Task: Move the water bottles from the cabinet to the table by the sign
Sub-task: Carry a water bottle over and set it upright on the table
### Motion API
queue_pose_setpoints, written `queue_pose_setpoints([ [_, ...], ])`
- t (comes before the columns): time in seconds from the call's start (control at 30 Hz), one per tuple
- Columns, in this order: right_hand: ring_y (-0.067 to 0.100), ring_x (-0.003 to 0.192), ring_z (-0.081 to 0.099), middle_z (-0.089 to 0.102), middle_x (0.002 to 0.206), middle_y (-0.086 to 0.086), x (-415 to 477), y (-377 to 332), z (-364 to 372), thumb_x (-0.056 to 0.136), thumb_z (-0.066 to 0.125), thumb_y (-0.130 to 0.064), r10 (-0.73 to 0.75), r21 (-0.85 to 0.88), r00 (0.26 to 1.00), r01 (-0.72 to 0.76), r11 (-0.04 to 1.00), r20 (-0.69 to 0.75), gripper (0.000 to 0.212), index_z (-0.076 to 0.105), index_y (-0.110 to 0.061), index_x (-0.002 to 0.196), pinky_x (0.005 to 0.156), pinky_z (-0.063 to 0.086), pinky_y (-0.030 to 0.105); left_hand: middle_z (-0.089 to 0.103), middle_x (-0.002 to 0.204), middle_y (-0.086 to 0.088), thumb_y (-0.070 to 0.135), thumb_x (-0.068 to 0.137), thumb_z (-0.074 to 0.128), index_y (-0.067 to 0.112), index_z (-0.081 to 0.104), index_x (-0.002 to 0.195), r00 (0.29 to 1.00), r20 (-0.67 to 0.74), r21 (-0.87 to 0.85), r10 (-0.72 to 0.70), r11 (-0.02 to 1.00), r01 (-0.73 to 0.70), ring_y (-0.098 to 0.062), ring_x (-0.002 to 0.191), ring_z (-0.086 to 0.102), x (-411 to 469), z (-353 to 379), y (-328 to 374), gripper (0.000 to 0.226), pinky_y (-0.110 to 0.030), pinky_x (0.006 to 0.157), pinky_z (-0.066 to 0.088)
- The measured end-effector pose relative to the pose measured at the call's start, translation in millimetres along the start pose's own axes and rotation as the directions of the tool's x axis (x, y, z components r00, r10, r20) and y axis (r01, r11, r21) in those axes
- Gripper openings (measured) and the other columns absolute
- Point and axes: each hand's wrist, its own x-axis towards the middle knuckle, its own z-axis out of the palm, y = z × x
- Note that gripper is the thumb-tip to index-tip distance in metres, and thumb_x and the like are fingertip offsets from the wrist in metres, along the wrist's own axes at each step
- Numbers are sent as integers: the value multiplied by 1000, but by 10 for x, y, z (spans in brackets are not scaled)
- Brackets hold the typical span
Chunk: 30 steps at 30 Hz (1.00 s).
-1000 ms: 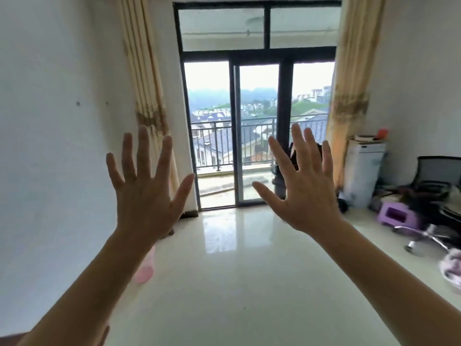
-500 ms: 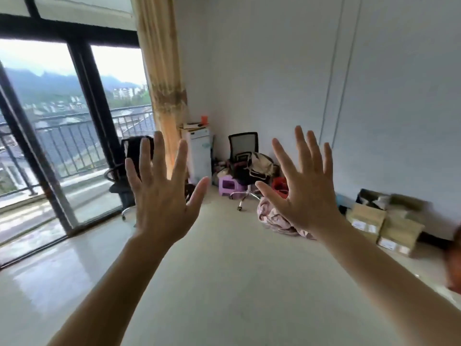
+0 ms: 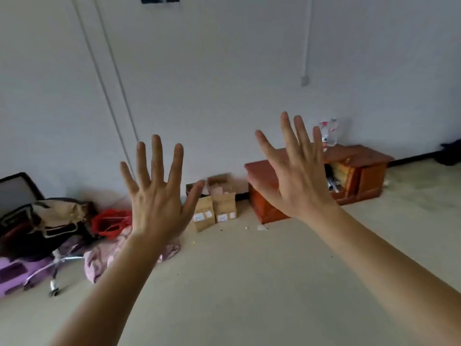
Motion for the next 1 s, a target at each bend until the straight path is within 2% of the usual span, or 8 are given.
queue_pose_setpoints([
  [0.1,42,156,7,8,168,23,-200,739,181,98,37,-73,129,-161,991,-123,979,32,80,23,-27,162,123,4,63,-10,169,-13,68,98,26,24,6,163,990,10,-127,141,982,-139,-36,155,-12,518,769,548,80,-71,118,2],
  [0.2,44,155,8,8,168,24,-443,1376,406,98,37,-72,225,-253,974,-211,944,30,79,26,-27,162,122,8,65,-12,169,-12,72,97,15,25,6,163,973,60,-212,224,955,-207,-35,155,-13,879,1404,1103,81,-71,119,3],
  [0.33,45,154,12,10,168,24,-619,2265,981,97,40,-72,278,-341,960,-248,907,40,80,28,-25,161,121,10,67,-9,169,-14,71,98,20,24,9,163,946,63,-252,319,922,-294,-36,155,-10,1400,2358,1805,81,-71,118,4],
  [0.43,45,155,11,9,168,23,-490,2938,1430,96,39,-73,354,-361,933,-308,880,67,82,25,-25,162,121,8,67,-11,169,-13,71,98,23,26,3,162,942,80,-275,325,916,-293,-35,155,-11,1926,2924,2251,81,-72,118,5],
  [0.5,46,154,11,9,168,24,-291,3325,1730,96,37,-75,348,-359,934,-298,885,83,84,24,-25,162,122,6,66,-10,169,-13,71,98,22,26,4,162,942,61,-280,331,911,-302,-36,156,-10,2260,3226,2426,80,-71,118,5],
  [0.7,45,155,10,7,168,23,345,4061,2721,95,32,-78,327,-332,939,-277,902,104,87,22,-24,163,121,11,66,-7,170,-13,71,99,16,25,12,163,955,65,-256,291,930,-266,-37,156,-8,3191,4026,2580,79,-73,117,8],
  [0.9,42,156,2,-1,169,22,800,4857,4052,94,33,-80,326,-340,934,-262,903,145,92,8,-26,164,123,8,64,-4,170,-13,70,98,19,25,13,162,963,44,-270,267,931,-246,-38,156,-5,4154,5312,2741,79,-72,117,7],
  [1.0,40,157,-1,-5,170,20,992,5265,4680,94,32,-80,343,-366,925,-266,892,163,93,3,-26,164,123,9,64,-4,170,-12,71,98,16,25,12,162,962,85,-269,261,935,-230,-36,156,-7,4587,6026,2854,79,-71,118,4],
])
